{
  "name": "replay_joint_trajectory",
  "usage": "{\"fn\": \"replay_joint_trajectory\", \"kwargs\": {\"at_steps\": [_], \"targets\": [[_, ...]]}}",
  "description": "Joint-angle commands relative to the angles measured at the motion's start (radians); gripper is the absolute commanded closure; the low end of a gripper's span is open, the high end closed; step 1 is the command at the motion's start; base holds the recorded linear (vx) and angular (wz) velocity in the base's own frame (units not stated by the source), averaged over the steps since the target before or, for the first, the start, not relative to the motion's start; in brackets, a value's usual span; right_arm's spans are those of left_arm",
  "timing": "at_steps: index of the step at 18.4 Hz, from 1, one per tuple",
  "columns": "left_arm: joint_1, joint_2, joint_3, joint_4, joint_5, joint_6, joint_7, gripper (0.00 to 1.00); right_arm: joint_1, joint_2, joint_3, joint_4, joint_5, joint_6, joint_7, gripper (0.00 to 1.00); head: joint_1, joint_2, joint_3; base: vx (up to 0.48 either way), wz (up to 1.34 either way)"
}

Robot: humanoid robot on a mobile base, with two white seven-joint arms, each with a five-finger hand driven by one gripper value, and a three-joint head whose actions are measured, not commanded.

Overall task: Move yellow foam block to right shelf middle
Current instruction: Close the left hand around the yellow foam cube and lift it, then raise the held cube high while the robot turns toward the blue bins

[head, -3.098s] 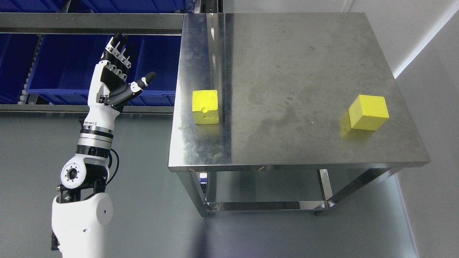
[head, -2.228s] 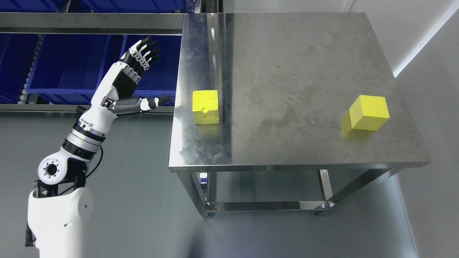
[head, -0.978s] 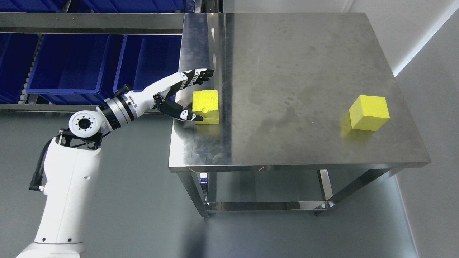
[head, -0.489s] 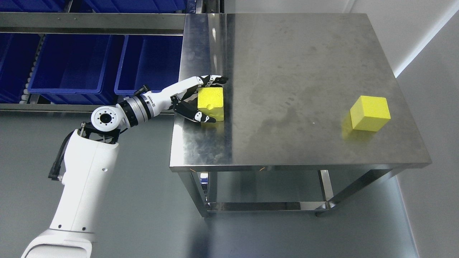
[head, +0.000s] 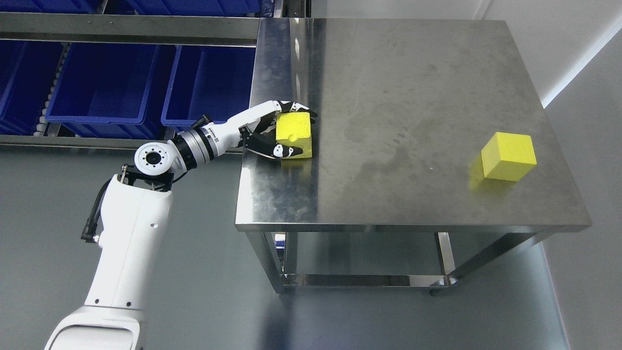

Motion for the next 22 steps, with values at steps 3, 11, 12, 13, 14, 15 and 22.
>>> {"fn": "replay_joint_trajectory", "kwargs": {"at_steps": [3, 11, 12, 13, 14, 15, 22], "targets": [[-0.103, -0.067, 0.198, 0.015, 0.444, -0.165, 0.407, 0.51, 0.001, -0.017, -0.001, -0.017, 0.003, 0.001, -0.001, 0.00, 0.0000, 0.000, 0.000, -0.002, -0.05], [0.020, -0.067, 0.195, -0.026, 0.451, -0.342, 0.798, 0.46, 0.001, -0.017, 0.000, -0.017, 0.003, 0.001, -0.001, 0.00, 0.0000, 0.000, 0.000, 0.005, 0.00], [0.034, -0.067, 0.198, -0.037, 0.451, -0.344, 0.798, 0.46, 0.001, -0.017, 0.000, -0.017, 0.003, 0.001, -0.001, 0.00, 0.0000, 0.000, 0.000, 0.007, 0.01], [0.046, -0.067, 0.198, -0.046, 0.451, -0.346, 0.798, 0.46, 0.001, -0.017, 0.000, -0.017, 0.003, 0.001, -0.001, 0.00, 0.0000, 0.000, 0.000, 0.028, 0.17], [0.054, -0.067, 0.199, -0.054, 0.451, -0.346, 0.798, 0.46, 0.001, -0.017, 0.000, -0.017, 0.003, 0.001, -0.001, 0.00, 0.0000, 0.000, 0.000, 0.028, 0.17], [0.058, -0.067, 0.202, -0.060, 0.451, -0.346, 0.798, 0.46, 0.001, -0.017, 0.000, -0.017, 0.003, 0.001, -0.001, 0.00, 0.0000, 0.000, 0.000, 0.019, 0.41], [0.179, -0.067, 0.201, -0.090, 0.451, -0.346, 0.792, 0.46, 0.001, -0.017, 0.000, -0.017, 0.003, 0.001, -0.001, 0.00, 0.0000, 0.000, 0.000, 0.031, 0.86]]}}
